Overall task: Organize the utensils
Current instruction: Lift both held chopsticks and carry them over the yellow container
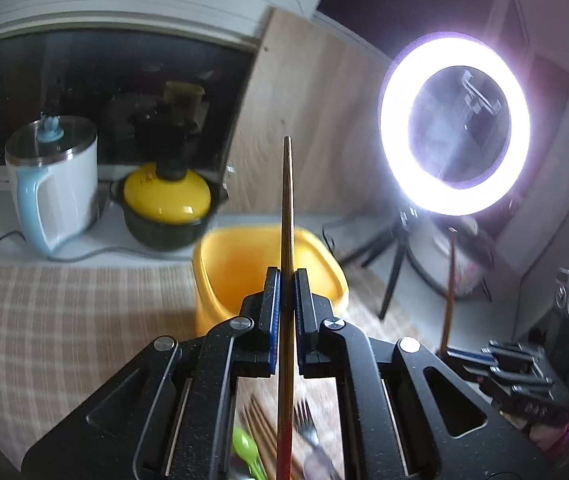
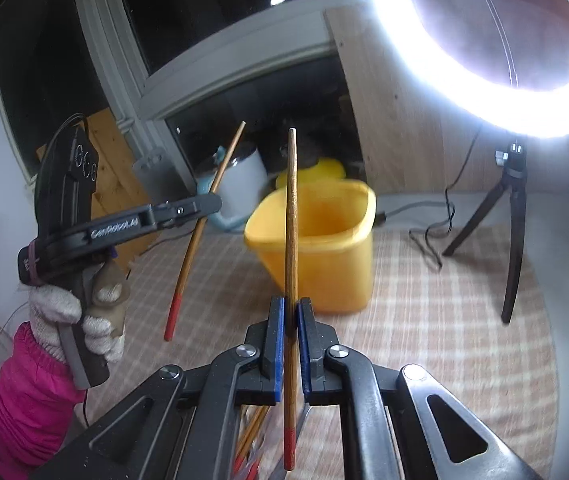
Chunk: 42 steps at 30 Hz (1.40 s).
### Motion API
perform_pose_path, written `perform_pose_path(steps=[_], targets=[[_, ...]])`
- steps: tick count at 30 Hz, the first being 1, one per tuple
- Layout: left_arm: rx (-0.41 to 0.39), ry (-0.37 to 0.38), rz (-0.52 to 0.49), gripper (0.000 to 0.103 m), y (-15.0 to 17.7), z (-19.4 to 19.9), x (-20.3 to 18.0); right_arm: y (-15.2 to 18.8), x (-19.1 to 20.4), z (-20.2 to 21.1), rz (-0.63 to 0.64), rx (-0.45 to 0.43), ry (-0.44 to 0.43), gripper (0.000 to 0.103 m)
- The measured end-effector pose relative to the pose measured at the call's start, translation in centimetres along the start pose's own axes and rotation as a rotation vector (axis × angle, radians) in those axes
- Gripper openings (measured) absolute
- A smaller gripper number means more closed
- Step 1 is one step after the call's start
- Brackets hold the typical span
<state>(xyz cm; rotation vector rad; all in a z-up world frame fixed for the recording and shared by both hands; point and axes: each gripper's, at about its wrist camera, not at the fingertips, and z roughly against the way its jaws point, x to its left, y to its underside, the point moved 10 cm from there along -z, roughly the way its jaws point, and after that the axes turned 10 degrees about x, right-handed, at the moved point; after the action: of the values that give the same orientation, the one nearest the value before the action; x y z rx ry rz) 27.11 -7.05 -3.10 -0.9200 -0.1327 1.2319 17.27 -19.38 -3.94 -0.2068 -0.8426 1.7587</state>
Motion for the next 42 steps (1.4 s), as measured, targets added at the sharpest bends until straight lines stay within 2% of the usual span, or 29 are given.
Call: perform_pose_path(steps=[8, 18, 23, 32, 37, 42], targets=[[-0.067, -0.01, 0.035, 0.004, -4.9, -2.0, 2.1, -4.8, -0.3, 0.2, 0.003, -0.072, 0.063, 0.004], [-0.09, -0.041, 0.007, 0.004, -8.7, -5.2, 3.0, -9.7, -0.2, 0.1, 0.002, -0.153, 0.113, 0.004], [-0.099, -0.063, -0.007, 0.004, -9.1, -6.3, 3.6, -12.4, -0.1, -0.8, 0.015, -0.191, 0.138, 0.004], [-0.07, -0.058, 0.002, 0.004, -8.0, -7.8, 4.9, -15.5, -0.2, -4.3, 0.024, -0.21, 0.199, 0.004], [-0.058, -0.051, -0.008, 0.004, -7.3, -7.9, 4.9, -16.5, -0.6, -6.0, 0.024, -0.215, 0.226, 0.004], [-0.049, -0.046, -0.017, 0.004, -6.6, -7.7, 5.1, -15.3, -1.0, -8.0, 0.04, -0.186, 0.25, 0.004]])
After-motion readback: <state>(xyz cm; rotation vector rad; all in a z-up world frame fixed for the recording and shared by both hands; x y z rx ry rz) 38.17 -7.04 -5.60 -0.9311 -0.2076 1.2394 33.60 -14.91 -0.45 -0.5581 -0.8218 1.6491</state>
